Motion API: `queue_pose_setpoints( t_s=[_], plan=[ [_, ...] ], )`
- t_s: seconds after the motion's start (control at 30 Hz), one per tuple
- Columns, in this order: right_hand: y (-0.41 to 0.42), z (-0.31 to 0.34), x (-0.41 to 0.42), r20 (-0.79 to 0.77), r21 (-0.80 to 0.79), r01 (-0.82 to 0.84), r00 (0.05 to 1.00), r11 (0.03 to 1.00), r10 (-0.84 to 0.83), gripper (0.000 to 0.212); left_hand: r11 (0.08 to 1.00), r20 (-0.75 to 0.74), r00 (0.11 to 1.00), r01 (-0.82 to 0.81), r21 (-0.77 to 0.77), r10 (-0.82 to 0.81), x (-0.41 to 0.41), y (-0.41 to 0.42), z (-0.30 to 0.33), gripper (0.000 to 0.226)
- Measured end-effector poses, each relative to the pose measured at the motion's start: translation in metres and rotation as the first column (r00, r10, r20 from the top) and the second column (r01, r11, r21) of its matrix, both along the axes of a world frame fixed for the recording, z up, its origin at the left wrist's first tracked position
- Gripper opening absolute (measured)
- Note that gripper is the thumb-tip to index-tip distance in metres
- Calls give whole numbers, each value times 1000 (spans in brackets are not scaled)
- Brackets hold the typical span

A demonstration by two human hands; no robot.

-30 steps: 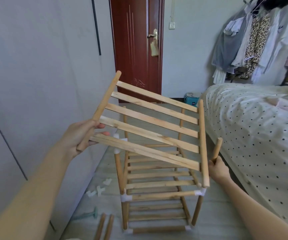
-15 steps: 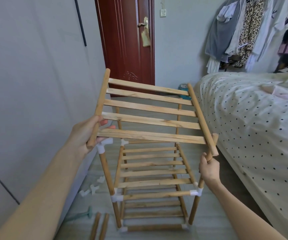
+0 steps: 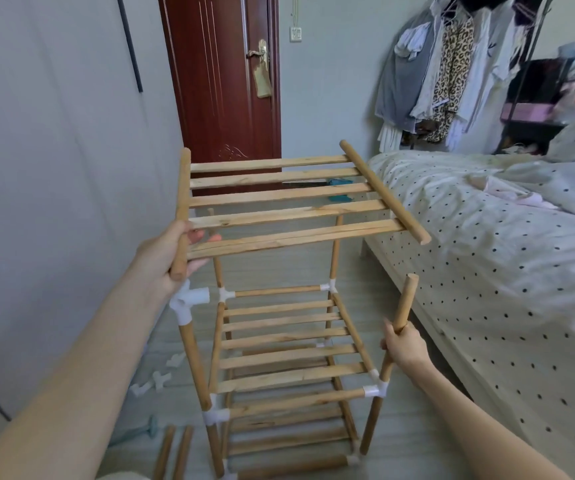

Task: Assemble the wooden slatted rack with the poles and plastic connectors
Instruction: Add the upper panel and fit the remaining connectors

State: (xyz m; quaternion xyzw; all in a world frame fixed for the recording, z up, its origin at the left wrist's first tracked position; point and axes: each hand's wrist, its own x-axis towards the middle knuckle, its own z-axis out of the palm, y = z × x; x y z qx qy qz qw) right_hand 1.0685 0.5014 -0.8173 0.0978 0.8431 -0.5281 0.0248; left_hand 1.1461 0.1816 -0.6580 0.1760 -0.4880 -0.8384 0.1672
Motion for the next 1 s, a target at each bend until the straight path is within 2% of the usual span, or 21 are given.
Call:
queue_pose_setpoints(
  t_s=[0.07, 0.13, 0.23, 0.3, 0.33, 0.4, 0.47, 0.5, 0.57, 0.63, 0.73, 0.8, 0.83, 0.9, 1.0],
  plan=[
    [2, 6, 4, 200, 191, -88, 979, 978, 49, 33, 1000, -3, 1000, 8, -15, -9, 1, 6, -1, 17],
    [3, 20, 11, 368, 282, -210, 925, 936, 96, 32, 999, 7, 1000, 15, -49, -14, 2, 13, 0, 16],
    [-4, 53, 23, 443, 158, -322, 868, 933, 225, 30, 998, 16, 1000, 13, -69, -12, 4, 22, 4, 16],
    [-17, 72, 29, 311, 21, -462, 846, 887, 433, 32, 997, 1, 999, 34, -65, -34, 3, 26, 6, 15],
    [-27, 80, 33, 183, -162, -515, 823, 842, 538, 34, 997, -3, 999, 46, -65, -46, 3, 29, 7, 14],
    [-51, 98, 42, -64, -600, -499, 809, 625, 584, 49, 996, -2, 998, 70, -58, -70, 1, 32, 8, 15],
    [-74, 115, 42, -171, -861, -355, 877, 365, 450, 52, 994, 9, 995, 96, -53, -95, -1, 32, 6, 19],
    [-84, 123, 39, -150, -939, -247, 919, 238, 364, 50, 992, 18, 994, 113, -58, -112, -2, 31, 6, 21],
    [-101, 135, 29, -60, -997, -71, 960, 29, 272, 38, 988, 39, 990, 140, -65, -137, -3, 26, 7, 25],
    [-113, 139, 17, -17, -998, 2, 961, -67, 274, 29, 984, 76, 988, 142, -106, -134, -7, 18, 9, 28],
    [-128, 135, 3, -8, -996, 23, 948, -92, 318, 39, 923, 192, 981, 88, -374, -16, -15, -1, 12, 26],
    [-140, 133, -2, -19, -998, 1, 945, -63, 325, 39, 823, 252, 964, 72, -564, 89, -17, -16, 5, 39],
    [-146, 131, -4, -31, -999, -18, 946, -42, 324, 36, 804, 252, 959, 44, -592, 133, -15, -22, -1, 45],
    [-158, 126, -10, -56, -998, -61, 950, 8, 306, 33, 862, 255, 951, -23, -506, 175, -10, -31, -21, 44],
    [-166, 120, -19, -110, -988, -137, 950, 72, 292, 44, 964, 254, 961, -43, -263, 112, -2, -29, -50, 45]
  ],
)
